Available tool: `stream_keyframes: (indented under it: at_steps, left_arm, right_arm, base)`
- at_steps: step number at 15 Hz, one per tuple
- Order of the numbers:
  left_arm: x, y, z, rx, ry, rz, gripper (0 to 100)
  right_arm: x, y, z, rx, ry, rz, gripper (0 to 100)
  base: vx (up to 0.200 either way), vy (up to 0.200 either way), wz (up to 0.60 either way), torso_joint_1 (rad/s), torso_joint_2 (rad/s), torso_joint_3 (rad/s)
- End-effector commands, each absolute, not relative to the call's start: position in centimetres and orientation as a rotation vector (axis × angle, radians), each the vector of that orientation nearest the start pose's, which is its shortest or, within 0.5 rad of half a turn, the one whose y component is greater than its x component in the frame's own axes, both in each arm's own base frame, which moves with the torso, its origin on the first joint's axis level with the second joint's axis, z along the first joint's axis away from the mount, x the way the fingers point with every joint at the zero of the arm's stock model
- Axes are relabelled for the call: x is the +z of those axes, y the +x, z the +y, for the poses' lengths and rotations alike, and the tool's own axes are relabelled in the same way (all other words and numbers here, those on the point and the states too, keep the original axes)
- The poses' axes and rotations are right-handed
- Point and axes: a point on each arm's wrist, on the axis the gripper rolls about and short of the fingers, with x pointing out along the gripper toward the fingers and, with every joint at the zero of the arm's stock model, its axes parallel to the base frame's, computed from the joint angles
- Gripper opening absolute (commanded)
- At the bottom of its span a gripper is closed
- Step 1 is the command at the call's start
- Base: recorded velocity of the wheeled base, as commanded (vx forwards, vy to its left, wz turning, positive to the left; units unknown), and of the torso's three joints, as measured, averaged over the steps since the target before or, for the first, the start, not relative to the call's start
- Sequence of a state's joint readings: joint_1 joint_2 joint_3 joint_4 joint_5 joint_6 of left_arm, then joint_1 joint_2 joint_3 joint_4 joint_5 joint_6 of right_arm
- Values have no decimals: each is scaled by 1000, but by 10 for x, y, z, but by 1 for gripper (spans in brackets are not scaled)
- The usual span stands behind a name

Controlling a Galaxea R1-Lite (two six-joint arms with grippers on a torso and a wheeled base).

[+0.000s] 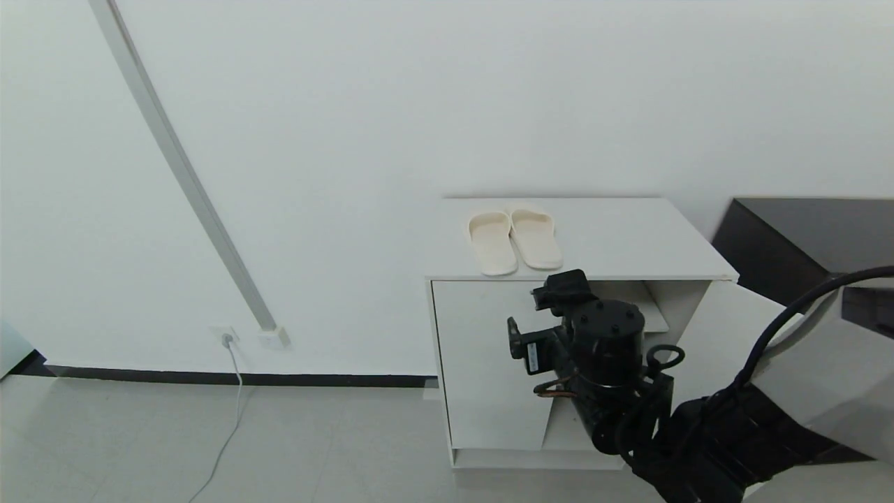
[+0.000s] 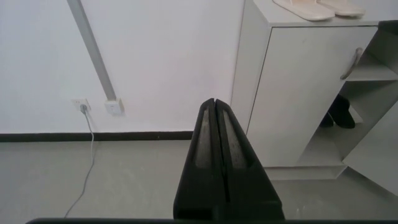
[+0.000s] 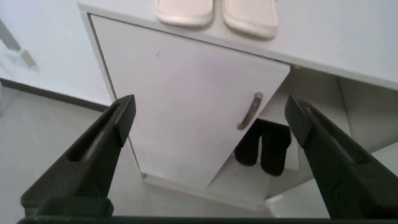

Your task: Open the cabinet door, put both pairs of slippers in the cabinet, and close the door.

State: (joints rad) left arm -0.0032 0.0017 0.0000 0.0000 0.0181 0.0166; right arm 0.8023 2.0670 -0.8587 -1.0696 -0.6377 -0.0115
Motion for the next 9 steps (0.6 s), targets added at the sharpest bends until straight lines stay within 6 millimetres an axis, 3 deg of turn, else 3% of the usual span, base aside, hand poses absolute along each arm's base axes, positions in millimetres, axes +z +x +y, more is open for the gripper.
stream_keyframes:
  at_steps: [1, 5, 9]
  left_arm:
    - [75, -23, 0, 15, 17, 3, 0]
    - [75, -23, 0, 14, 18, 3, 0]
    - [75, -23, 0, 12, 22, 3, 0]
  right_arm:
    - [138, 273, 259, 155, -39, 101, 100]
    - [160, 283, 257, 128, 31, 161, 100]
    - [158, 287, 258, 133, 33, 162, 100]
  base:
    - [0, 0, 0, 0, 0, 0]
    - [0, 0, 0, 0, 0, 0]
    - [200, 0, 0, 2, 2, 5]
